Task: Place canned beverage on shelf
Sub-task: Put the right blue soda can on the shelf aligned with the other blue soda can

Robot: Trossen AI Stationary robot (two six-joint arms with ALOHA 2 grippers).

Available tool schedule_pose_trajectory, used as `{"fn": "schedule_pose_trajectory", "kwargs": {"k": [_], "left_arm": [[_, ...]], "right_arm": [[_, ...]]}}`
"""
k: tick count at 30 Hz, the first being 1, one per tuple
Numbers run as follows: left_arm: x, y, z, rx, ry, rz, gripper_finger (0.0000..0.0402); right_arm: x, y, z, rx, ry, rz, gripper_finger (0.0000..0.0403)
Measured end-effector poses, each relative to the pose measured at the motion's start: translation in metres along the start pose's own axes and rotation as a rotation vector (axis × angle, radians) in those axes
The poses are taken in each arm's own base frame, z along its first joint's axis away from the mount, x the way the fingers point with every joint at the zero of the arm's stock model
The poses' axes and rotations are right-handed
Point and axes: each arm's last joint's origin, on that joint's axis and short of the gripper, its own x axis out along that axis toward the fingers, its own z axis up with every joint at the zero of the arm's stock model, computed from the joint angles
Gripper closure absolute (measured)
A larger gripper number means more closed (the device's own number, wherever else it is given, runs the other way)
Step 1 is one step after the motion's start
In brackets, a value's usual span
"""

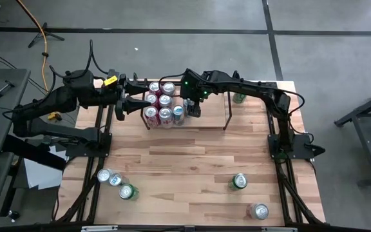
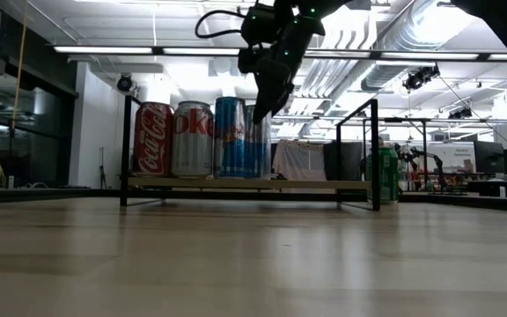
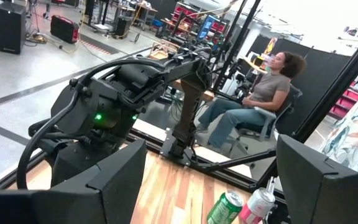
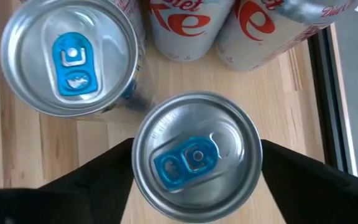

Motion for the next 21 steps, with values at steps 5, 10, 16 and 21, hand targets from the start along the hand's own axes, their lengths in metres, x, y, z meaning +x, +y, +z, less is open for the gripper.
{"fn": "schedule_pose_trajectory", "kwargs": {"k": [5, 10, 16, 21], "left_arm": [[0.000, 0.000, 0.000, 0.001, 0.002, 0.001, 0.0132], [0.000, 0.000, 0.000, 0.008, 0.002, 0.001, 0.0132], [0.000, 0.000, 0.000, 0.008, 0.002, 0.002, 0.0132], [0.000, 0.000, 0.000, 0.009, 0.003, 0.002, 0.0132]], "right_arm": [[-0.005, 0.000, -0.002, -0.028, 0.016, -0.006, 0.0061], [-0.027, -0.003, -0.005, -0.066, -0.004, -0.021, 0.0059], [-0.061, -0.007, -0.009, -0.041, -0.061, -0.047, 0.0059], [-0.080, -0.010, -0.018, 0.091, -0.053, -0.045, 0.0059]]}}
